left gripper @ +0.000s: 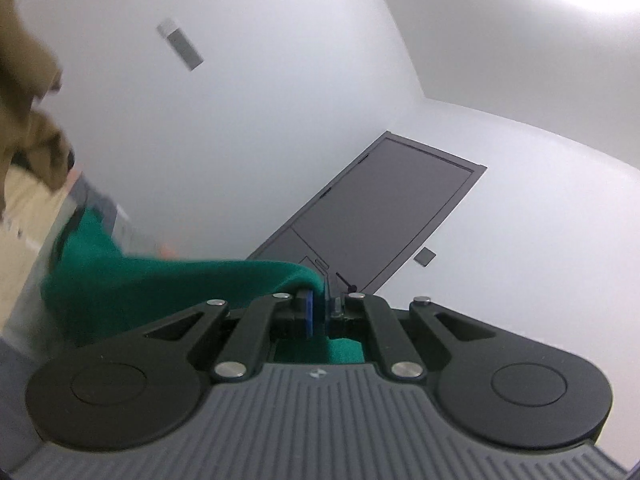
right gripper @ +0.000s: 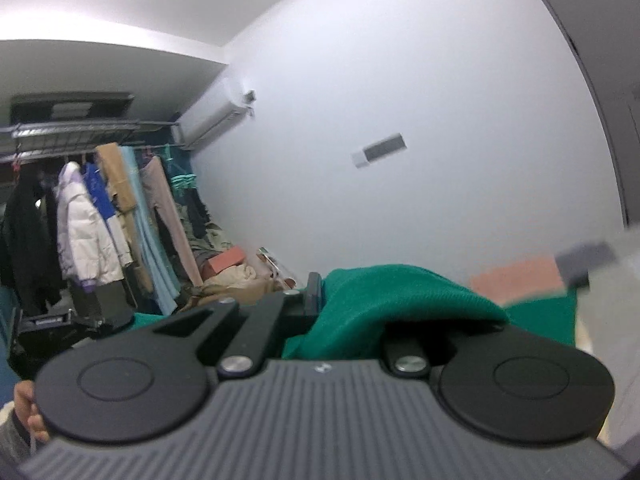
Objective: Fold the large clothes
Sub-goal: 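Lift the hoodie with both grippers and shake it out in the air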
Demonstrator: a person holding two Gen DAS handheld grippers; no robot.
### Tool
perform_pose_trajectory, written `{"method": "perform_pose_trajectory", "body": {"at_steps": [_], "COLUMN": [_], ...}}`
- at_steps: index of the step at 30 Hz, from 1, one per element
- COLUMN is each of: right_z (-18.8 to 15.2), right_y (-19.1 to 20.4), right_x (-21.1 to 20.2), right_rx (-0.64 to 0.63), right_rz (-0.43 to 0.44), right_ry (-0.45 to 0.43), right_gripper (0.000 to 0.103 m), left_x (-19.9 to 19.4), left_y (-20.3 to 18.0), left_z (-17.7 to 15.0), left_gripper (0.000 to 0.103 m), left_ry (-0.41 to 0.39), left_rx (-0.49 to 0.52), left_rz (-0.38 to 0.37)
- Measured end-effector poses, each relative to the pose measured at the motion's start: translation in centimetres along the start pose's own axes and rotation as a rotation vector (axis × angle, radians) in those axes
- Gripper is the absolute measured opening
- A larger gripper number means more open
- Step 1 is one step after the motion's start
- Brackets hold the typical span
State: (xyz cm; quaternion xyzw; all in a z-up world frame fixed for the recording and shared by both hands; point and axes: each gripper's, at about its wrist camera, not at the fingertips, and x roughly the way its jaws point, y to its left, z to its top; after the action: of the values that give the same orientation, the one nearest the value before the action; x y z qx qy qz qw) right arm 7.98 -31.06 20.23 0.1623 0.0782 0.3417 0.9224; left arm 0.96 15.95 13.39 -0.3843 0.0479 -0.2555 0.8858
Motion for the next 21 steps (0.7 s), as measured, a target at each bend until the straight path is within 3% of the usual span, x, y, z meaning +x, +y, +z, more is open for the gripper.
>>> {"method": "perform_pose_trajectory", "body": {"at_steps": [9,13,17,21], "right_z": [14.5,20.7,23.5,22.1], "right_y": [5.3,6.5,6.2,3.3], "right_x": [-1.5,-0.3,2.6,7.6], "right_rx": [-0.079,-0.1,-0.128,-0.146], "right_rz": [0.091,0.11,0.067,-0.018], "right_ry": [-0.12,-0.17,-0.169,-0.067], "right_gripper": [0.009,0.009,0.01,0.01], "left_x": [-0.4,1.3,5.2,10.2], "left_y": [-15.0,-20.5,-21.7,-17.5], "left_z": [12.2,17.2,19.9,19.6], "left_gripper": [0.006,0.006,0.006,0.006], "left_ry": [-0.078,-0.11,-0.112,-0.076], "left_rx": [0.204,0.28,0.338,0.338], "left_rz": [-0.089,-0.071,0.01,0.131]}}
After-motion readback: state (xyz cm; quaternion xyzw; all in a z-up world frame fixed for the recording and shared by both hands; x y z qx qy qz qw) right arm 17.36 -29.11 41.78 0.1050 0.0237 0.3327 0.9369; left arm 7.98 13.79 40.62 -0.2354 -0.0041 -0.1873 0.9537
